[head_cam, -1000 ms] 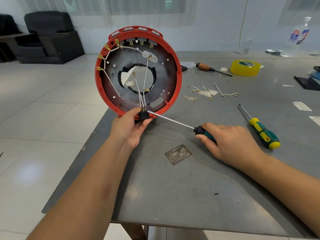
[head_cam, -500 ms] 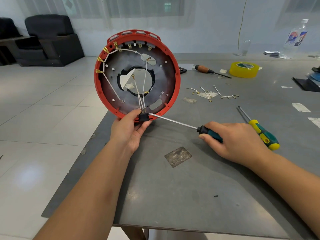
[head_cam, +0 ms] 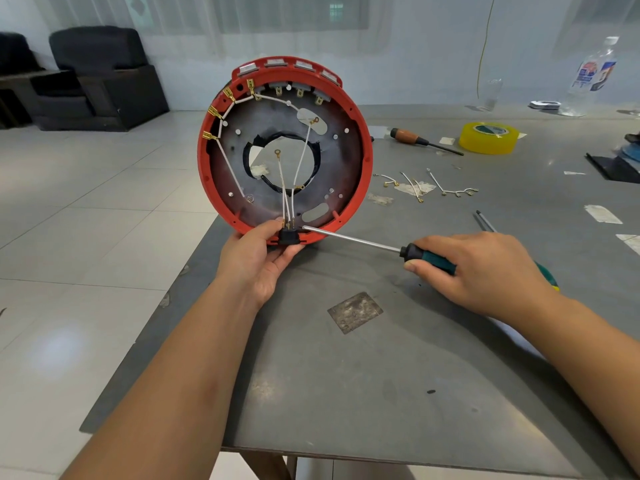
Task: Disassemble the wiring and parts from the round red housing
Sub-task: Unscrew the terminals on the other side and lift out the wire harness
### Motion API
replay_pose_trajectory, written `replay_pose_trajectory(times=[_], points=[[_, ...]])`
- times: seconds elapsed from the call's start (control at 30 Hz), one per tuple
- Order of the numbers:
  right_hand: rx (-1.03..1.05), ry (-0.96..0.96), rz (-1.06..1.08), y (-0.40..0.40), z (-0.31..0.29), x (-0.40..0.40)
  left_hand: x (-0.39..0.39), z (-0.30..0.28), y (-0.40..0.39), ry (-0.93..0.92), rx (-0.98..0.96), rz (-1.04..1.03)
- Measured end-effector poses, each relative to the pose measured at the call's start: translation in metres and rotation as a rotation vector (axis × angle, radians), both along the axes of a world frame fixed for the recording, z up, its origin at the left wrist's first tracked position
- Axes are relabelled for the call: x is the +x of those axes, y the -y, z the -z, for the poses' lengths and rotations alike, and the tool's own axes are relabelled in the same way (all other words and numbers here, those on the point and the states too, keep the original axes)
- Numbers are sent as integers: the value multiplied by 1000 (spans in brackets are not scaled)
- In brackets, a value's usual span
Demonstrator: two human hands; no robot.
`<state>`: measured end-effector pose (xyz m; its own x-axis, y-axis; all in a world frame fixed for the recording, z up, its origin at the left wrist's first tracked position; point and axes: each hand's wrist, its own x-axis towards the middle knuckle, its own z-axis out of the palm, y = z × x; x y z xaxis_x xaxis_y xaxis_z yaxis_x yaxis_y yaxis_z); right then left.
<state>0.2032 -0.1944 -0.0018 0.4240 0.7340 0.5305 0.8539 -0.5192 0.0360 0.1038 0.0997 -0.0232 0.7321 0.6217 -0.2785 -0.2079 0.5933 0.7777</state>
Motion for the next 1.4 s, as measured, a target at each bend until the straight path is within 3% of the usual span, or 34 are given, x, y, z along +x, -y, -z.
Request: replay_pose_trajectory(times=[0.4, 0.77, 1.4], points=[[-30, -7, -20, -2, 1, -2, -1, -2, 0, -20, 4, 20], [-56, -170, 50, -15, 8, -20, -2, -4, 0, -10, -56, -25], [-67, -57, 80, -19, 18, -26, -2, -7, 6, -2, -56, -90]])
